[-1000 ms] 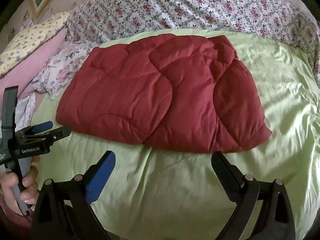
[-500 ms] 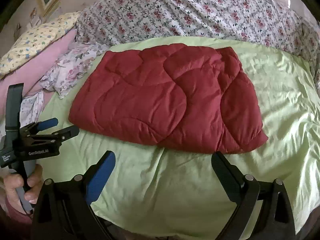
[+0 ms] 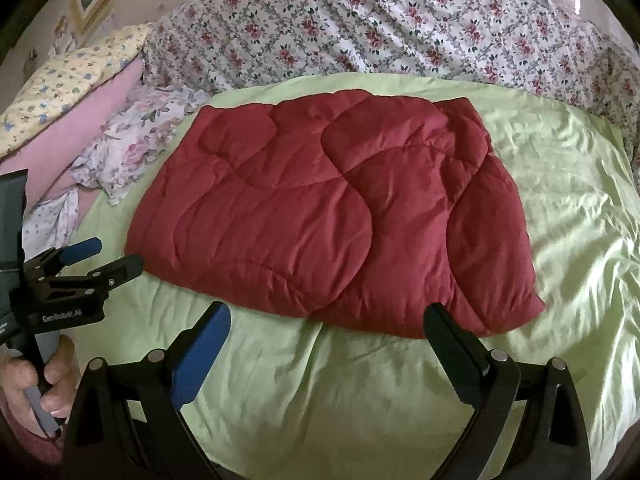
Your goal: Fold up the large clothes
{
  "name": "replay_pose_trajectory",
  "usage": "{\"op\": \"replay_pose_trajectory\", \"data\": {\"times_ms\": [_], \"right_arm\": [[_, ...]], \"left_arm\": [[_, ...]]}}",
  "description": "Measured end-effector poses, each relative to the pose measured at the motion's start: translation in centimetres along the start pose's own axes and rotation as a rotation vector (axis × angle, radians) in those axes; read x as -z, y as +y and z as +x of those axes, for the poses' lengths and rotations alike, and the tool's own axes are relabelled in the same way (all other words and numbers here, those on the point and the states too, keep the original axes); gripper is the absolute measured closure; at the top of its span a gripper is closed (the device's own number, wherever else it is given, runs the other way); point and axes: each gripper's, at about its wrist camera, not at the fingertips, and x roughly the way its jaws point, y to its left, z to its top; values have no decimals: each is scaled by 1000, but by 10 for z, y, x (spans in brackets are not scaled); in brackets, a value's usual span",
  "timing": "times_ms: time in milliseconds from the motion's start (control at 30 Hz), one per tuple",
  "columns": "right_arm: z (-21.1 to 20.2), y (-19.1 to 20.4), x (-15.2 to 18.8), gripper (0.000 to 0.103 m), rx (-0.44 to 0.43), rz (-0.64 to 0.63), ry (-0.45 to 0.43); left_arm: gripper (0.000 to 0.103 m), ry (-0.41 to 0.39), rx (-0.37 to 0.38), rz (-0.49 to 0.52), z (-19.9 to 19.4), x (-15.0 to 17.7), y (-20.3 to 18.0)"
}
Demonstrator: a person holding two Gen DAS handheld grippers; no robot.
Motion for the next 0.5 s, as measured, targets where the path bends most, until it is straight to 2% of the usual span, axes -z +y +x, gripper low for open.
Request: {"op": "replay_pose_trajectory", "data": {"times_ms": [200,500], "right_arm": [[16,-3,-6,5,-3,15,25],[18,-4,-10,5,-13,18,18]], "left_arm": [[0,11,-11,-1,11,-5,2],[0,8,-18,7,14,-7,2]]}}
